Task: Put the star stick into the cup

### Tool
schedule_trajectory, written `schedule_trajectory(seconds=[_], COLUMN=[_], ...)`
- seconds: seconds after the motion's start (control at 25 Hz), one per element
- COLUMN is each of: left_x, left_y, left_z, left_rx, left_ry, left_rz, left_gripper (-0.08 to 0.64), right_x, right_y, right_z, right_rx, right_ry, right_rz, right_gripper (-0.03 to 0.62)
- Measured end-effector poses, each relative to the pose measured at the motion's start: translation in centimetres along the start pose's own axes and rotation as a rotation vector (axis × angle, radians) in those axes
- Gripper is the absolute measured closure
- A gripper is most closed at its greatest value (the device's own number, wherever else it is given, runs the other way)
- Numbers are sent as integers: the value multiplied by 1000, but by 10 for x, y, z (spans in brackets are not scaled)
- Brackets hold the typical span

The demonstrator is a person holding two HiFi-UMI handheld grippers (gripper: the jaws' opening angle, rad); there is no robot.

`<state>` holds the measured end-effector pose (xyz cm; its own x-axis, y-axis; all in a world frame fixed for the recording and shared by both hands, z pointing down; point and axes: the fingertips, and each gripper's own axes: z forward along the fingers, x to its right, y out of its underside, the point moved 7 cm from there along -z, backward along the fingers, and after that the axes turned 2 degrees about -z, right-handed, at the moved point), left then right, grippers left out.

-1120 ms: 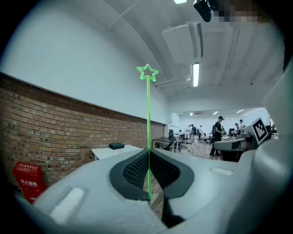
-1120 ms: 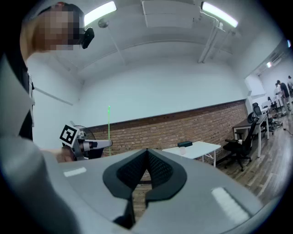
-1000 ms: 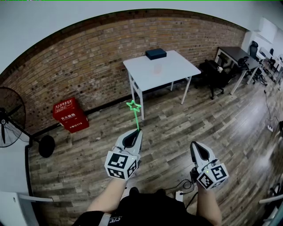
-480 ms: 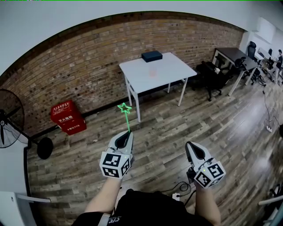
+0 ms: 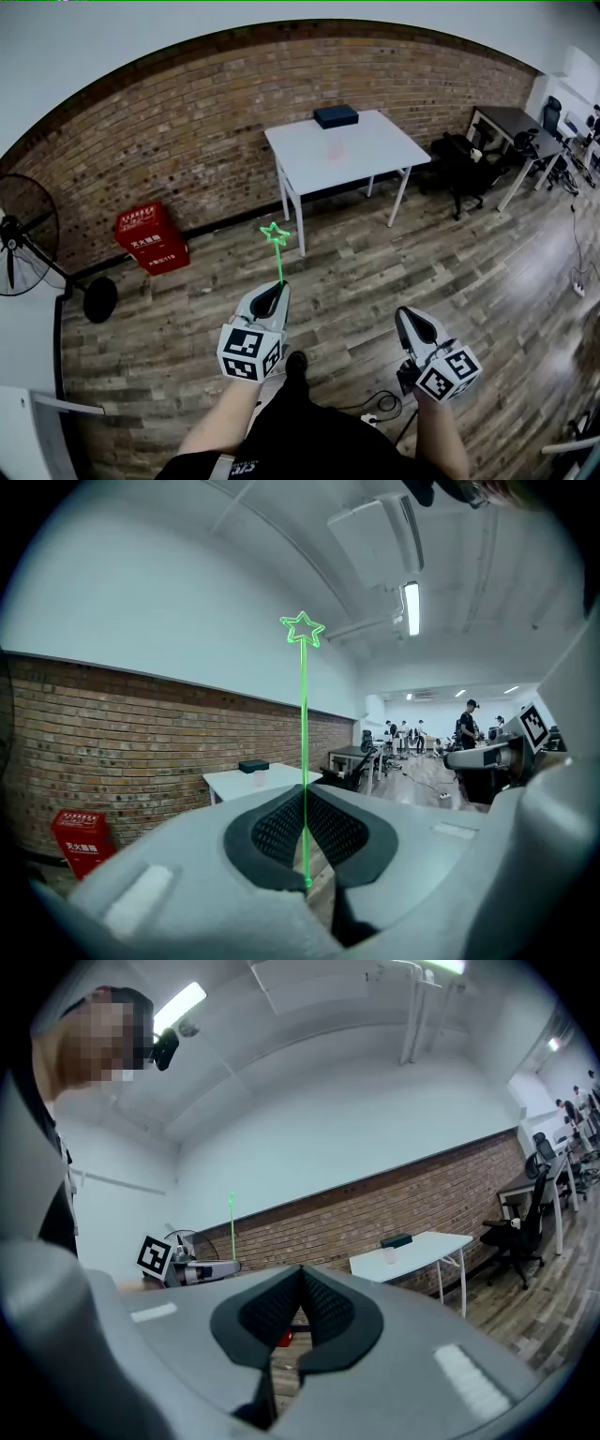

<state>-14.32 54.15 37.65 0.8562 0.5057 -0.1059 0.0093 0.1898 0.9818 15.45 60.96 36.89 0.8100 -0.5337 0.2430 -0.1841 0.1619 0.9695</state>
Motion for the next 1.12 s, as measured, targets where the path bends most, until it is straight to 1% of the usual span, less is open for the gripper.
schedule_trajectory(seconds=[0.24, 0.4, 0.6, 0.76, 0.92, 1.12], left_x=[-35, -63, -109, -147, -175, -204], left_y=[8, 6, -5, -20, -29, -33], left_z=[44, 91, 153, 195, 224, 243], left_rx=[-19, -21, -31, -30, -14, -12], left_ry=[-11, 8, 37, 65, 94, 88], left_rz=[-27, -40, -40, -27, -35, -65], left_gripper=[549, 549, 549, 549, 549, 549], right_x=[19, 48, 79, 85, 83, 84], right_y=[7, 8, -1, -10, -10, -7], right_z=[48, 87, 155, 215, 258, 301], right_rx=[-39, -65, -75, -93, -116, -167], right_ry=[-31, -7, 15, -6, -25, -54], right_rz=[10, 22, 31, 20, 30, 50], right_gripper=[592, 592, 592, 592, 592, 592])
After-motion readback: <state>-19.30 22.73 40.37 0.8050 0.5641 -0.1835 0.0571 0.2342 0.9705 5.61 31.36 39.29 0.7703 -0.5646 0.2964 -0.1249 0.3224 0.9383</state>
